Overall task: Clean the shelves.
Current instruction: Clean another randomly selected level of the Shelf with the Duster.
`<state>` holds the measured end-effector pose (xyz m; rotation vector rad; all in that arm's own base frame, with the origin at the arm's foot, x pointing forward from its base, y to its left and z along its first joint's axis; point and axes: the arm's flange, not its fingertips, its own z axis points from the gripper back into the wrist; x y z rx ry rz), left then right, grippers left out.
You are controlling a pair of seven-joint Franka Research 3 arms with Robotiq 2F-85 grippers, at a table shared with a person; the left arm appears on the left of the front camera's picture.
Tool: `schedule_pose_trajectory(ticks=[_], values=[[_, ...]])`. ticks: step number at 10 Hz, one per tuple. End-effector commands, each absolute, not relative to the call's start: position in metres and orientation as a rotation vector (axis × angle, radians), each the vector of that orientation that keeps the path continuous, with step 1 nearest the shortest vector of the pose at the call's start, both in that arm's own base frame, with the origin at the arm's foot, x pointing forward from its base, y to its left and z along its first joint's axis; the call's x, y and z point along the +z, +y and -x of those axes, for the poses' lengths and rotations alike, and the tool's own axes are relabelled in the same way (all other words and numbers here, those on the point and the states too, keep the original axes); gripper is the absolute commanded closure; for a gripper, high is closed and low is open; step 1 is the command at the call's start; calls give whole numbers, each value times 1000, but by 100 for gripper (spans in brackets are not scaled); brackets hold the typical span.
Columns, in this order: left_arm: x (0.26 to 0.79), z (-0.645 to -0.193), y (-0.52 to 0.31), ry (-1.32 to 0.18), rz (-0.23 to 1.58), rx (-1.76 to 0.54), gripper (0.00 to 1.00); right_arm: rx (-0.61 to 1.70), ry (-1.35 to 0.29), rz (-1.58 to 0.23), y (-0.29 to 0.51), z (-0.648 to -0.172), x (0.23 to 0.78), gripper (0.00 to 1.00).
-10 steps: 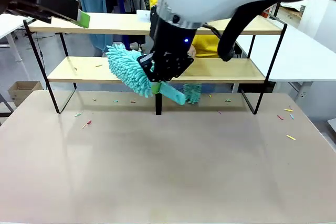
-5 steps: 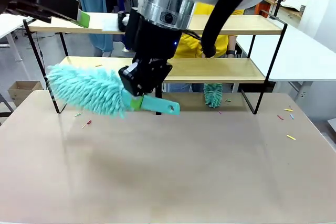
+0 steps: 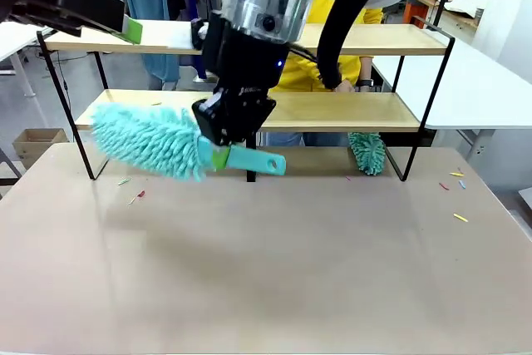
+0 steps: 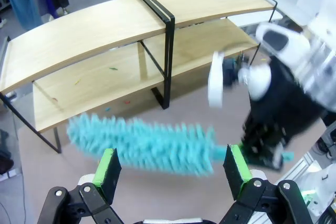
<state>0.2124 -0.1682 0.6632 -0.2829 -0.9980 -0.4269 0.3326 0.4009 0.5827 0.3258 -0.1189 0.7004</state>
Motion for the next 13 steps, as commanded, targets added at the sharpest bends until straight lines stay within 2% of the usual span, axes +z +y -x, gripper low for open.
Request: schedule_pose_trajectory(ticks=[1, 5, 6, 7, 8, 11, 13], values=[[662, -212, -167, -1005, 284, -426, 0, 455, -242, -290, 406, -361, 582, 88], [662, -212, -167, -1005, 284, -426, 0, 312, -201, -260, 422, -421, 566, 88], [662, -212, -167, -1005, 284, -426, 0, 263, -229, -285, 426, -425, 563, 88], [662, -212, -167, -1005, 284, -426, 0, 334, -246, -285, 423, -413, 566, 88], [662, -212, -167, -1005, 284, -426, 0, 314, -202, -280, 409, -423, 553, 88], [662, -212, -167, -1005, 284, -426, 0, 295, -202, -323, 422, -432, 548, 88], [662, -212, -167, -1005, 284, -426, 0, 254, -283, -361, 434, -444, 544, 88]])
